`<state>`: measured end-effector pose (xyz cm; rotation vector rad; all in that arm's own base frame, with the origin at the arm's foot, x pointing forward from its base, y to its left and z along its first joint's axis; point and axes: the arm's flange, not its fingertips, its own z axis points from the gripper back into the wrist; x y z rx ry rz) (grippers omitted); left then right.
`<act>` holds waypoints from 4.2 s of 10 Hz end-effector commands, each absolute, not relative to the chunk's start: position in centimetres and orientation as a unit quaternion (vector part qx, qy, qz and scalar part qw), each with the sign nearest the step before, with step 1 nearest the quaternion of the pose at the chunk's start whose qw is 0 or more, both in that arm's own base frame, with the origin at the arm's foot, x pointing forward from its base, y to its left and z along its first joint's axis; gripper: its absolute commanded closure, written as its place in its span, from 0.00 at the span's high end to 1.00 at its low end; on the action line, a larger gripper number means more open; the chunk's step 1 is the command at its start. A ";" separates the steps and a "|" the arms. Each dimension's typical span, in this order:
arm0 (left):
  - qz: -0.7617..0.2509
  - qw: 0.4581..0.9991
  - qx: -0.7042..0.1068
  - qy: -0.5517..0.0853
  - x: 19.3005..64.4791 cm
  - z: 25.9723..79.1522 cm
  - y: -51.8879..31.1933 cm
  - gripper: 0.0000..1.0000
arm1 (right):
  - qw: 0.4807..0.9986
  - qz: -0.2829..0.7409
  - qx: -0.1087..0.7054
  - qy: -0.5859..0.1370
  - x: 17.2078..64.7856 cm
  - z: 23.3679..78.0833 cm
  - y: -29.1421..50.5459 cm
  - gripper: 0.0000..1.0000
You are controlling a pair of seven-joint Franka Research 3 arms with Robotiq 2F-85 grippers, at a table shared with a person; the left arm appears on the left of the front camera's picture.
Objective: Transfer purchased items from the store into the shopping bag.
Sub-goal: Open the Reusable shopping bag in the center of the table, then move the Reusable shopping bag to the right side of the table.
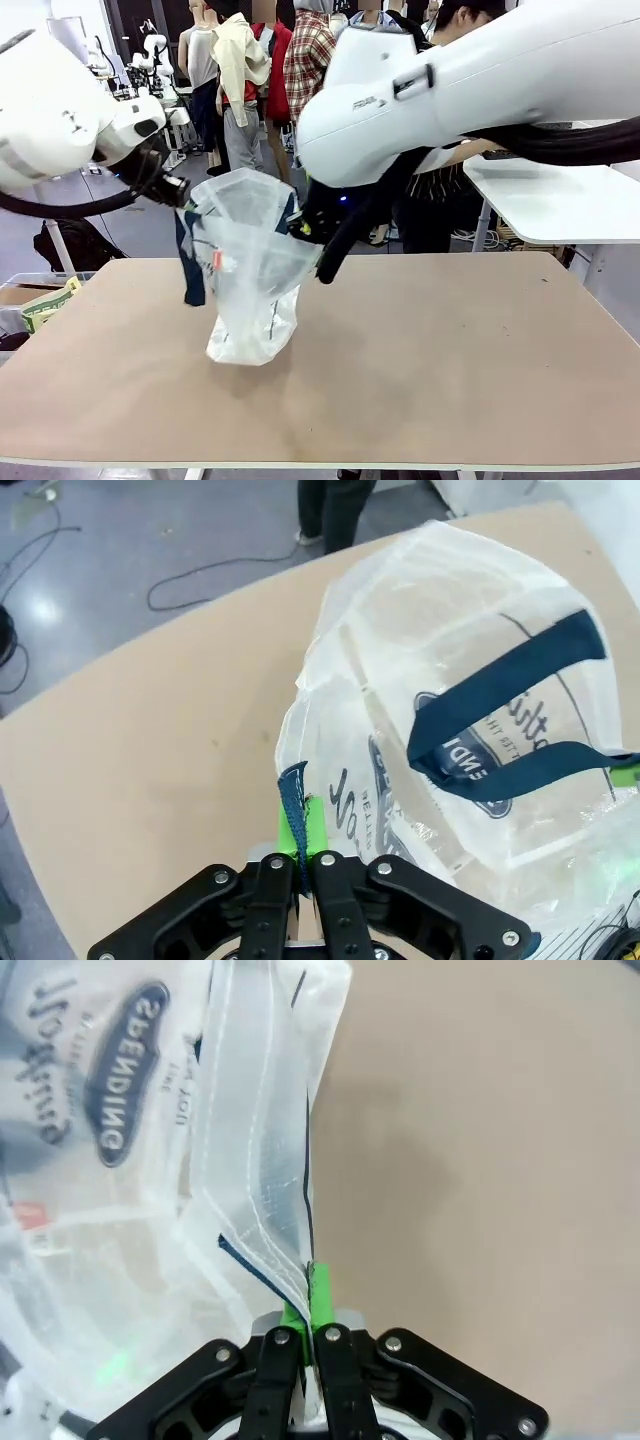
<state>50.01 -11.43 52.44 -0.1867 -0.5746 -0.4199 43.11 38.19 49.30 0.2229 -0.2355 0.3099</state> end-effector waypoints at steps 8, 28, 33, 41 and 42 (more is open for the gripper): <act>-0.193 0.942 -0.096 -0.256 47.5 49.5 -11.2 0.00 | 0.974 0.190 0.092 -0.086 46.6 47.7 42.3 0.00; -0.193 0.942 -0.096 -0.256 47.5 49.5 -11.2 0.00 | 0.974 0.190 0.092 -0.086 46.6 47.7 42.3 0.00; -0.193 0.942 -0.096 -0.256 47.5 49.5 -11.2 0.00 | 0.974 0.190 0.092 -0.086 46.6 47.7 42.3 0.00; -0.193 0.942 -0.096 -0.256 47.5 49.5 -11.2 0.00 | 0.974 0.190 0.092 -0.086 46.6 47.7 42.3 0.00; -0.193 0.942 -0.096 -0.256 47.5 49.5 -11.2 0.00 | 0.974 0.190 0.092 -0.086 46.6 47.7 42.3 0.00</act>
